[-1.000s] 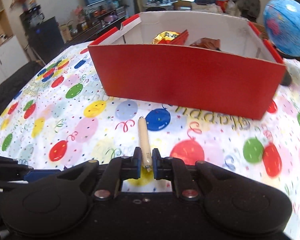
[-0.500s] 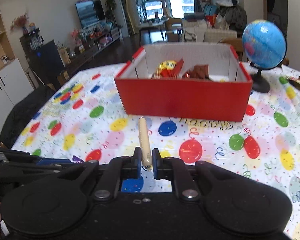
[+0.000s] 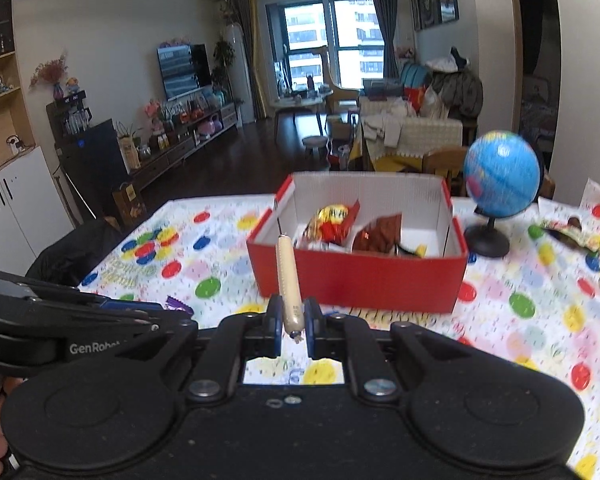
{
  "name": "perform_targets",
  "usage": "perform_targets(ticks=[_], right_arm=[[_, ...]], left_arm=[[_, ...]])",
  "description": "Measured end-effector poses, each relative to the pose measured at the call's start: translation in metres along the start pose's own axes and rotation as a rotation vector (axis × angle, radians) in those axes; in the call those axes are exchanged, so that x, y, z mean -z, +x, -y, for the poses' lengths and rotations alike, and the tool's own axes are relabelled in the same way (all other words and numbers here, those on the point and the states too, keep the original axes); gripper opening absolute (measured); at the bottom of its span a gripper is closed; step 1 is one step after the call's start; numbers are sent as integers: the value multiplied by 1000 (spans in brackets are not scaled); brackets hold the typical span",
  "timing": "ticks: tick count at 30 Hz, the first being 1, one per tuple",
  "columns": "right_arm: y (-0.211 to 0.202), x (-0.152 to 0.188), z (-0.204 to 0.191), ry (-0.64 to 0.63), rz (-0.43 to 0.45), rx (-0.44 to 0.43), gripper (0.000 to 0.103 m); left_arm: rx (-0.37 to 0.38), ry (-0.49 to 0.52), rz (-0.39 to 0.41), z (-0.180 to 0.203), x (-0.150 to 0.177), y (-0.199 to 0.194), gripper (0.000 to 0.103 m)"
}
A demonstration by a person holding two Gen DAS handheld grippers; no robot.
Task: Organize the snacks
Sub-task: 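Carry the purple candy and wooden stick over the red box and lower them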
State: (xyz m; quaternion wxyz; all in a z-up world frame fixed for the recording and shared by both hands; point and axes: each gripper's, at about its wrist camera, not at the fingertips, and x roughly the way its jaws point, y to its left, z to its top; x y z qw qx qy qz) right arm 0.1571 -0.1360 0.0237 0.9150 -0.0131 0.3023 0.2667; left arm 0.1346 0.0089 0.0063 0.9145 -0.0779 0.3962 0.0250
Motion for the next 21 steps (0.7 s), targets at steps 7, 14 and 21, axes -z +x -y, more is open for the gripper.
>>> perform_targets(ticks=[7, 14, 21], right_arm=[[0, -30, 5, -25, 39, 19, 9], [15, -56, 18, -36, 58, 48, 9], [43, -75, 40, -32, 43, 81, 9]], left_arm=[[13, 22, 43, 6, -38, -3, 19], [21, 16, 48, 4, -77, 15, 19], [55, 1, 14, 3, -108, 51, 19]])
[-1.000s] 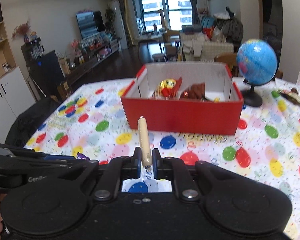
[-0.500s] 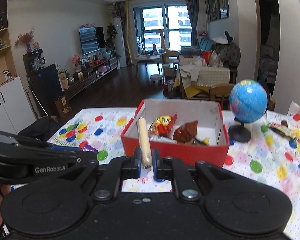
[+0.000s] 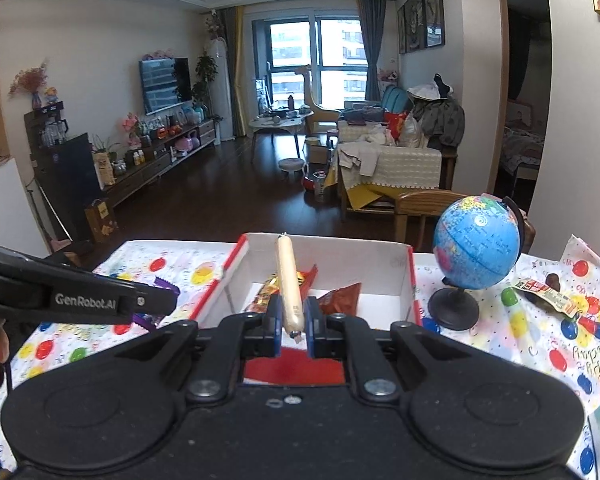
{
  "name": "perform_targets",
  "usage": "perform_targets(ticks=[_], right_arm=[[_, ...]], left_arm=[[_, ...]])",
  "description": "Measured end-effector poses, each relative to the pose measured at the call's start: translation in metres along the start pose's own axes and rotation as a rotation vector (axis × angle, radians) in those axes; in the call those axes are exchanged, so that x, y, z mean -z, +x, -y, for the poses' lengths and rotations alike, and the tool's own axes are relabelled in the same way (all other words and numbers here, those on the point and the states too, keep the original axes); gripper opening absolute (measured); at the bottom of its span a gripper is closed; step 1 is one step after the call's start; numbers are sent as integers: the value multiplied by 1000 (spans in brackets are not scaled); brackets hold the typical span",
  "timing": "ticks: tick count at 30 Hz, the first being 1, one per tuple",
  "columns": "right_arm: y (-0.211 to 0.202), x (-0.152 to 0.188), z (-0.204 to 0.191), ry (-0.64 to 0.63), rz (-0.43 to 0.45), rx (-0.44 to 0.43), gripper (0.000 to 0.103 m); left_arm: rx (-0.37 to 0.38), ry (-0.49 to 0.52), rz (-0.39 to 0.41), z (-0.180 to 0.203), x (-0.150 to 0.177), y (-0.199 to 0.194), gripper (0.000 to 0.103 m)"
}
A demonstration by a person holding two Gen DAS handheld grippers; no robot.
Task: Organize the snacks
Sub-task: 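Carry the purple candy and wooden stick over the red box and lower them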
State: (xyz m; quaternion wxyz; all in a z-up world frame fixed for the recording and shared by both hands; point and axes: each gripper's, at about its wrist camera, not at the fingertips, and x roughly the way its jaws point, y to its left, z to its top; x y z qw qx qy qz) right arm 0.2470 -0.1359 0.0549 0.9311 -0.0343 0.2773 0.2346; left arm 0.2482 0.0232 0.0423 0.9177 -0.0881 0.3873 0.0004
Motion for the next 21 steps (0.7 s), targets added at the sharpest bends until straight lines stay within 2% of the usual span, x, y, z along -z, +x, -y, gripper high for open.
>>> perform_targets(ticks=[8, 15, 21], right_arm=[[48, -1, 28, 11, -56, 44, 9], [95, 8, 48, 22, -114, 57, 9], [130, 17, 57, 30, -159, 63, 9]], left_arm=[[-46, -5, -51, -1, -26, 61, 19], [-90, -39, -123, -14, -31, 119, 19], [-123, -25, -175, -16, -30, 162, 19]])
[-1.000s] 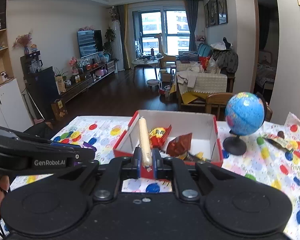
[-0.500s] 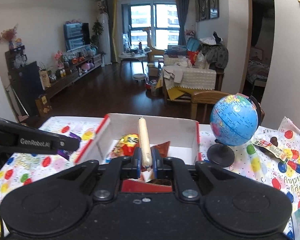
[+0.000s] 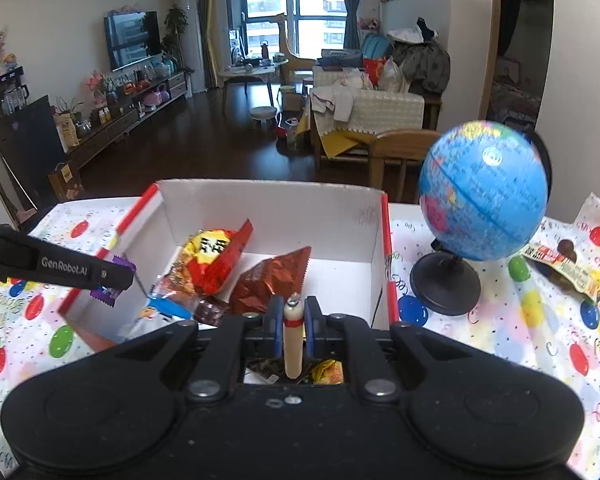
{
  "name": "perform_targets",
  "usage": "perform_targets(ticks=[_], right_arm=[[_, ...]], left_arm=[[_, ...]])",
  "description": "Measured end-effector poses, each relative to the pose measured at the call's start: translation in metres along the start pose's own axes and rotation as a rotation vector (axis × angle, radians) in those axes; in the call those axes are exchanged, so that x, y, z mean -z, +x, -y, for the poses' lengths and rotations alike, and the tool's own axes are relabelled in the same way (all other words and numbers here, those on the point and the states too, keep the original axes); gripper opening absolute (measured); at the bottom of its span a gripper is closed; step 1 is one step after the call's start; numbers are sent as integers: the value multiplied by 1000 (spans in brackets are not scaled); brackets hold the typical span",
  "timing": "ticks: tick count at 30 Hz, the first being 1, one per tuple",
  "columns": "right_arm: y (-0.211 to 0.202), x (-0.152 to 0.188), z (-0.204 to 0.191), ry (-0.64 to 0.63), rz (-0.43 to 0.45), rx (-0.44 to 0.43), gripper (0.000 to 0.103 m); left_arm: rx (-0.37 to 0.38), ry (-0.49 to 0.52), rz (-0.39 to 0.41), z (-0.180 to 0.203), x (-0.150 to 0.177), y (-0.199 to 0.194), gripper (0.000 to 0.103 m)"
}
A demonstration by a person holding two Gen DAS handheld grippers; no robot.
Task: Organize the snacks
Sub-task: 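Carry the purple candy and wooden stick over the red box and lower them, then open both tools to drop the candy and stick into the box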
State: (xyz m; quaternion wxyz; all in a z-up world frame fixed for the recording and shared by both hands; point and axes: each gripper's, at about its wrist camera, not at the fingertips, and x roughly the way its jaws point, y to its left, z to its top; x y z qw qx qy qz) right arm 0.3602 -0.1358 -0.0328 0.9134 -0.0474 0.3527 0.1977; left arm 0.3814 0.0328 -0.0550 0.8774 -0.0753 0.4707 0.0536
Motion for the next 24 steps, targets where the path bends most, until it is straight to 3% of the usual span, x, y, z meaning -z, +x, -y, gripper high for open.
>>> perform_targets(ticks=[9, 18, 24], right_arm=[[27, 12, 9, 18, -60, -30, 10], [30, 15, 11, 42, -82, -42, 20], [22, 18, 11, 66, -78, -39, 34]], left_arm=[[-32, 18, -61, 3, 1, 37, 19], [-56, 17, -69, 5, 5, 43, 20], [-57, -4, -62, 2, 9, 34, 24]])
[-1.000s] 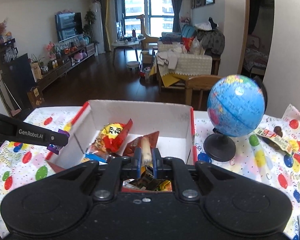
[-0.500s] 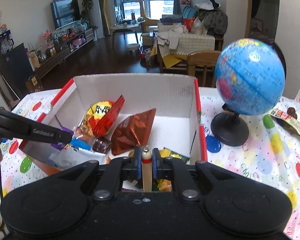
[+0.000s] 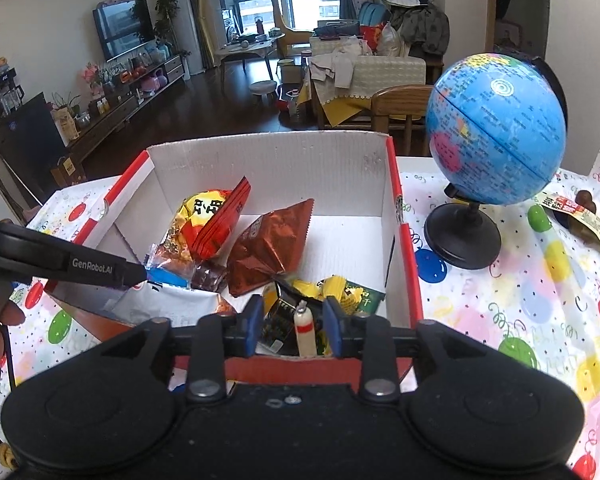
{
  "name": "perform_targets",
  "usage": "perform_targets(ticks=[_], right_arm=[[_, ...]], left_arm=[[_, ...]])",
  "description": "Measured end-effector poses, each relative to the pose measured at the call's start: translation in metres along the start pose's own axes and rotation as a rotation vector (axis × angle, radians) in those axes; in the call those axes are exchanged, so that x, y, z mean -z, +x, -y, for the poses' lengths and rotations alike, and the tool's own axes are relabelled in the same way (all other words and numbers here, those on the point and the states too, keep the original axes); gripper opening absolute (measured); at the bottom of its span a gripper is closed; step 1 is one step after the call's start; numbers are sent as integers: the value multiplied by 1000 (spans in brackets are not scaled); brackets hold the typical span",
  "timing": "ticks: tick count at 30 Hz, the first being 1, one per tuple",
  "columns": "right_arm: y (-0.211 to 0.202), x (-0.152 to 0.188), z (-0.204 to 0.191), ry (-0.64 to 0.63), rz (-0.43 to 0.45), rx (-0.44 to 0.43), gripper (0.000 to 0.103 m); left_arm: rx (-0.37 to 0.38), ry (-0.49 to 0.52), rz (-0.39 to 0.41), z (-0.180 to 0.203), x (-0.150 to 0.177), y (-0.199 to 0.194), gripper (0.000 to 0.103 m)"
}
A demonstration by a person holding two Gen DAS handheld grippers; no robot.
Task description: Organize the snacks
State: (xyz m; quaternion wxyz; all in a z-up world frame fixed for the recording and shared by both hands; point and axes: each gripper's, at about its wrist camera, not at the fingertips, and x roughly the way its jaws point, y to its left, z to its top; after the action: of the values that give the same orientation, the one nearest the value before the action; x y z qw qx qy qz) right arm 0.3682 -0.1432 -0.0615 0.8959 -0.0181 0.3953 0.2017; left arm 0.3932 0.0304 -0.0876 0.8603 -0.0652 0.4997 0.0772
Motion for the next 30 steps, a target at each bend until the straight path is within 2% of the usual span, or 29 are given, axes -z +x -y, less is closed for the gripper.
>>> perform_targets(ticks=[7, 8, 9, 11, 16, 19, 25, 27, 30], right_arm=[[-20, 2, -2, 16, 25, 7, 47], [-23, 2, -3, 16, 31, 8, 50], [-28, 2, -3, 17, 38, 7, 51], [-36, 2, -5, 17, 55, 5, 57], [-58, 2, -9, 28, 99, 0, 67], [-73, 3, -12, 37, 130, -5, 78], [-102, 7, -24, 27, 186, -31, 89], [-113, 10, -29, 23, 206, -36, 90], [-129, 14, -37, 20, 238, -37, 95]], left_arm=[[23, 2, 24, 0, 7, -22, 31], [29, 1, 25, 0, 8, -26, 39], [36, -1, 33, 0, 10, -31, 55], [51, -4, 64, -1, 13, -42, 66], [73, -3, 101, -2, 21, -68, 66], [84, -9, 126, -6, 28, -85, 66], [102, -7, 197, -16, 44, -123, 66], [94, -4, 224, -19, 51, -136, 74], [92, 0, 243, -25, 61, -153, 75]])
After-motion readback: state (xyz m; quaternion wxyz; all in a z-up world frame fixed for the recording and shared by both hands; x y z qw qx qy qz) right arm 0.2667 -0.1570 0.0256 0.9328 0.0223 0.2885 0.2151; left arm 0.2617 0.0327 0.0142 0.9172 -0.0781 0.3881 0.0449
